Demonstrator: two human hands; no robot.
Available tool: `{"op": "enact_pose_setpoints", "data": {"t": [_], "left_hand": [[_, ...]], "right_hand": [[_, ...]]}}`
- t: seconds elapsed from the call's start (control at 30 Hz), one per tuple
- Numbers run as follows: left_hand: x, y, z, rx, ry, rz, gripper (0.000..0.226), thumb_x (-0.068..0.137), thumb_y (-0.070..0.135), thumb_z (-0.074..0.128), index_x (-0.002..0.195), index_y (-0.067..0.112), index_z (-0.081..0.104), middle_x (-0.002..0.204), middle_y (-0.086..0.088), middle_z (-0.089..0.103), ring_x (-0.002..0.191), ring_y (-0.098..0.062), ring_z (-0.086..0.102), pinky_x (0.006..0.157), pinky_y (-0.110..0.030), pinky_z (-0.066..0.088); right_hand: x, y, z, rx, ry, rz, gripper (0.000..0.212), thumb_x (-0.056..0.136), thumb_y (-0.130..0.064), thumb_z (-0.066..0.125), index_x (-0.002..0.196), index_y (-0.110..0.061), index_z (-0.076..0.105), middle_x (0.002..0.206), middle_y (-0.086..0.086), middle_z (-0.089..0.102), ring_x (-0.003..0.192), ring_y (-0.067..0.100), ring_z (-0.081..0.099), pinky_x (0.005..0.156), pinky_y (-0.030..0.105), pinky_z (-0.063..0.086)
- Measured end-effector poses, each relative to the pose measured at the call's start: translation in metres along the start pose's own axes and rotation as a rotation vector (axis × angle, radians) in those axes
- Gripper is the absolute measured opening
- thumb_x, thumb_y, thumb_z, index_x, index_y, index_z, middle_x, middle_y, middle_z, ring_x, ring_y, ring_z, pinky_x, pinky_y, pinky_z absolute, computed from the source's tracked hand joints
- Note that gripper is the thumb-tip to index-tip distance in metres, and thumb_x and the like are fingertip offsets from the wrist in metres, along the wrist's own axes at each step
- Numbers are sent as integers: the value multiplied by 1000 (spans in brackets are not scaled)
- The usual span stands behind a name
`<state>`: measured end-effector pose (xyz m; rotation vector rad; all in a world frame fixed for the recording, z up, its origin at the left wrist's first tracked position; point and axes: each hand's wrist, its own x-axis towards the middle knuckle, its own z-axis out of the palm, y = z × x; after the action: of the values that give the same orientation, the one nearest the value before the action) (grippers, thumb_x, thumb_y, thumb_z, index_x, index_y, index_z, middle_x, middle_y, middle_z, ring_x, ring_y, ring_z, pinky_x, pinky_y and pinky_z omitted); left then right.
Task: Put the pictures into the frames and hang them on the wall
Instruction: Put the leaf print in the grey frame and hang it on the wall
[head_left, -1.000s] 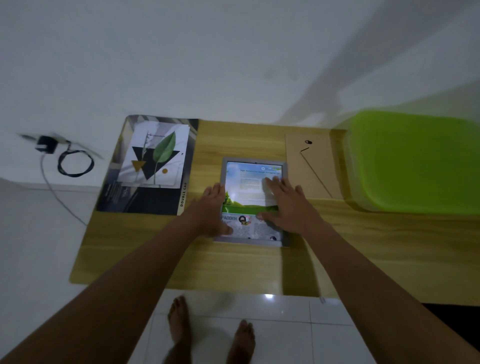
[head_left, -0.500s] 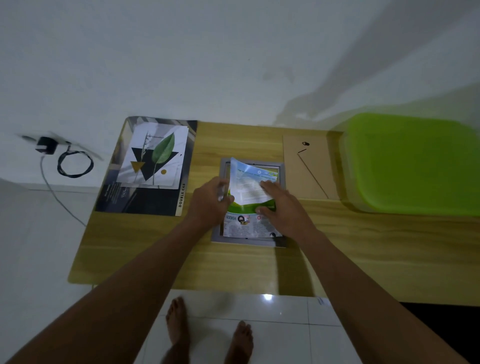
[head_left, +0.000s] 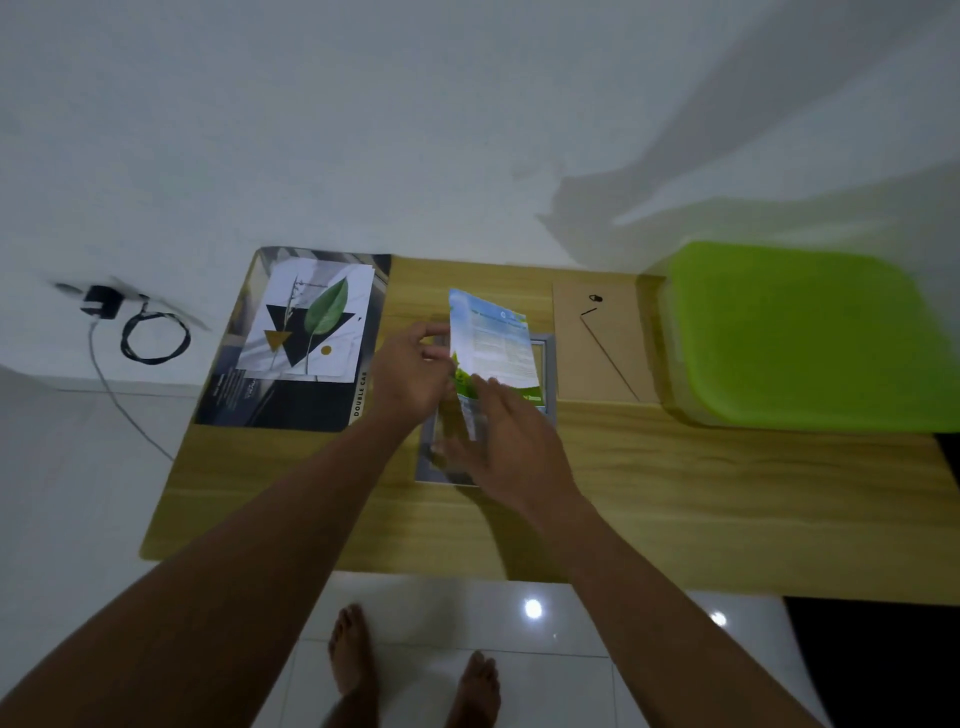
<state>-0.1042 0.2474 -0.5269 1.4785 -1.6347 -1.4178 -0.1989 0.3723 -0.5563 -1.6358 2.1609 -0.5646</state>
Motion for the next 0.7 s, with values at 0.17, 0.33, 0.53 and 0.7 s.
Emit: {"op": "enact_pose_setpoints", "data": {"t": [0.17,0.33,0.53,0.7], "left_hand": [[-13,28,1,-112,-24,-16,27,85,3,59,105,20,65,82,-7,70,75,-19,68,70,-42,61],[-18,20,-6,24,-1,-173,31,91,23,58,122,23,58,92,-7,66,73,-21,62,66,-34,53],[-33,22,-13,-308,-291,-502,47,92,0,54,137,-1,42,104,-15,65,90,-30,68,85,-52,57],[-44,27,-11,-249,-329,-360,77,84,-4,67,149,16,31,110,-18,69,91,-31,71,87,-52,55]], "right_hand": [[-7,-12,-18,-9,236,51,44,96,-10,46,138,-24,51,100,4,67,88,24,62,66,34,45],[-11,-17,-50,380,458,252,26,95,-11,51,114,-20,66,93,-1,70,79,14,63,64,30,50],[-36,-11,-69,929,462,500,30,83,6,59,102,-17,62,99,1,72,89,18,71,75,44,60],[-68,2,-81,943,368,449,65,81,12,58,124,-37,55,107,-1,73,96,10,70,72,35,61]]}}
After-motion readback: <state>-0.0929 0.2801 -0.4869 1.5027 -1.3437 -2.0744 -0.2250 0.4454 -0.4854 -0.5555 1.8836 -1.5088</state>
